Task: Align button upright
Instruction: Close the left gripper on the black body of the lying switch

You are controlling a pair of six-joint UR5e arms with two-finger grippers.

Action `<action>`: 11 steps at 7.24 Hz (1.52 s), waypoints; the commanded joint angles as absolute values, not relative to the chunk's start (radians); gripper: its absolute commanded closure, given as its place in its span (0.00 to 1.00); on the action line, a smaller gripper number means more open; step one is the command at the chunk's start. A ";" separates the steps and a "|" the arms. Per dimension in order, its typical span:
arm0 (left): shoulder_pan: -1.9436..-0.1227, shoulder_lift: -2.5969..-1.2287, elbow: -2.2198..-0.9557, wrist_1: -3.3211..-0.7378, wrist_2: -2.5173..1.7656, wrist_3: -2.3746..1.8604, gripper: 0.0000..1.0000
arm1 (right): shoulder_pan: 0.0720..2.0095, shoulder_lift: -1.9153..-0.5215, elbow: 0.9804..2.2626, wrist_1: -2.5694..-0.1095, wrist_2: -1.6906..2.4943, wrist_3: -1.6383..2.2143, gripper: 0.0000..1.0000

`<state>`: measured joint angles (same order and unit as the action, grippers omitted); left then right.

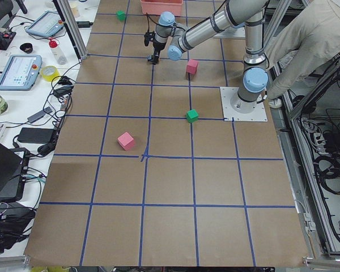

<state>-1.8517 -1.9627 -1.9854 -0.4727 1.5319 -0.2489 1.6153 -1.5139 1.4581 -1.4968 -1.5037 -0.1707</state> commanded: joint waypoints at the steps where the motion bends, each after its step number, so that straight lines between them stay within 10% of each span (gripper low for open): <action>1: -1.877 -2.022 -1.980 -0.401 1.526 -0.287 0.00 | 1.615 -1.514 1.465 -1.497 -1.500 -0.170 0.00; 6: -1.908 -2.063 -1.960 -0.380 1.522 -0.348 0.23 | 1.615 -1.516 1.479 -1.500 -1.499 -0.172 0.00; 7: -1.913 -2.065 -1.960 -0.383 1.499 -0.373 0.38 | 1.615 -1.516 1.479 -1.500 -1.499 -0.172 0.00; 9: -1.913 -2.075 -1.960 -0.387 1.497 -0.379 0.98 | 1.615 -1.517 1.482 -1.502 -1.502 -0.192 0.00; 11: -1.913 -2.069 -1.950 -0.437 1.497 -0.511 1.00 | 1.615 -1.516 1.483 -1.500 -1.503 -0.193 0.00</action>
<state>-1.9127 -2.0719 -1.9553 -0.4035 1.4968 -0.4230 1.6149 -1.5162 1.4824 -1.5006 -1.5022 -0.1910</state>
